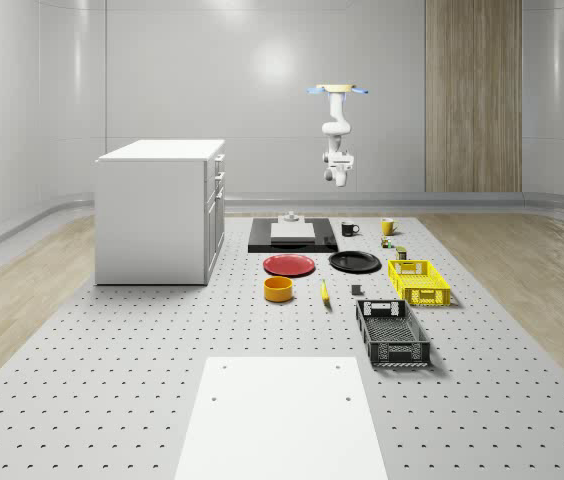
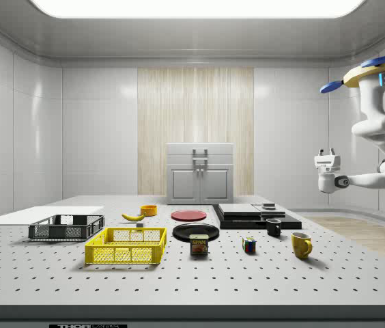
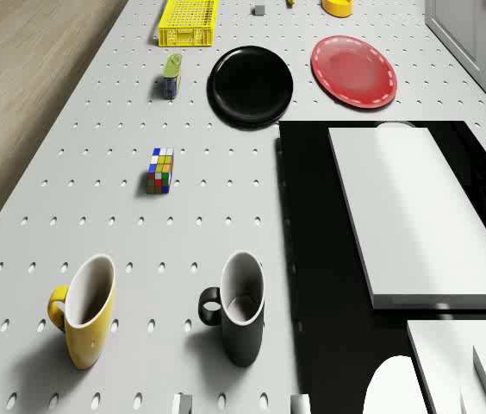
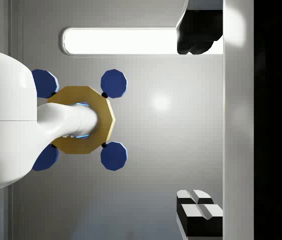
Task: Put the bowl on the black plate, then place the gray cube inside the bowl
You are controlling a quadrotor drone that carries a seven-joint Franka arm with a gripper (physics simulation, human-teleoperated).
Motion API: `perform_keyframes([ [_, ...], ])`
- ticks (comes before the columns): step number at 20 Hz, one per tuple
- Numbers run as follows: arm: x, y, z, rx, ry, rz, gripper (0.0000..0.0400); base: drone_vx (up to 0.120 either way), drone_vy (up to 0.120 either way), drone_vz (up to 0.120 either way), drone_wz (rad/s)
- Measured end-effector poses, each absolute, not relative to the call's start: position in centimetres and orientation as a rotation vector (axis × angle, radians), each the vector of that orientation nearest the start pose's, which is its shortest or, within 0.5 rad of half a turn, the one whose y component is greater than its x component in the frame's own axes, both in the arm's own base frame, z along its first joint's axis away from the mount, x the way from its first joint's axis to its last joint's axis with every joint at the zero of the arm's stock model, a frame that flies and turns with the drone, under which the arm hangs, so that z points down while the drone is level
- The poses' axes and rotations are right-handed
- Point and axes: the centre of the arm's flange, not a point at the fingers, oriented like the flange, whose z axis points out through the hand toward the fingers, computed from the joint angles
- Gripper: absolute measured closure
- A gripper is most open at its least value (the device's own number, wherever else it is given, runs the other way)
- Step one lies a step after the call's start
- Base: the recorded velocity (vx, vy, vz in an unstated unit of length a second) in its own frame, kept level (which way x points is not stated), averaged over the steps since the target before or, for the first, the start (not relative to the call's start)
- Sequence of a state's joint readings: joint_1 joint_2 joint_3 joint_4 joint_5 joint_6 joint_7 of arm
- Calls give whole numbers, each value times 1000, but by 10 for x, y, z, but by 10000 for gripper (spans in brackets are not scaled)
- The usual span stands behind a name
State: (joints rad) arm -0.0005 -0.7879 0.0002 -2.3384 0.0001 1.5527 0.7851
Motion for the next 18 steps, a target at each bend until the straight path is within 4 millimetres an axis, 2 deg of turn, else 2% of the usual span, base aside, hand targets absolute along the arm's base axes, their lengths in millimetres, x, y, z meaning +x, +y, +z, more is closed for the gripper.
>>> perform_keyframes([
  [6,301,0,641,-2900,1201,-10,0,0,0,0,0],
  [9,302,0,659,-2899,1201,-13,0,13,107,0,0],
  [13,303,0,676,-2898,1200,-18,0,120,120,0,0],
  [18,304,0,686,-2897,1200,-24,0,120,120,0,0],
])
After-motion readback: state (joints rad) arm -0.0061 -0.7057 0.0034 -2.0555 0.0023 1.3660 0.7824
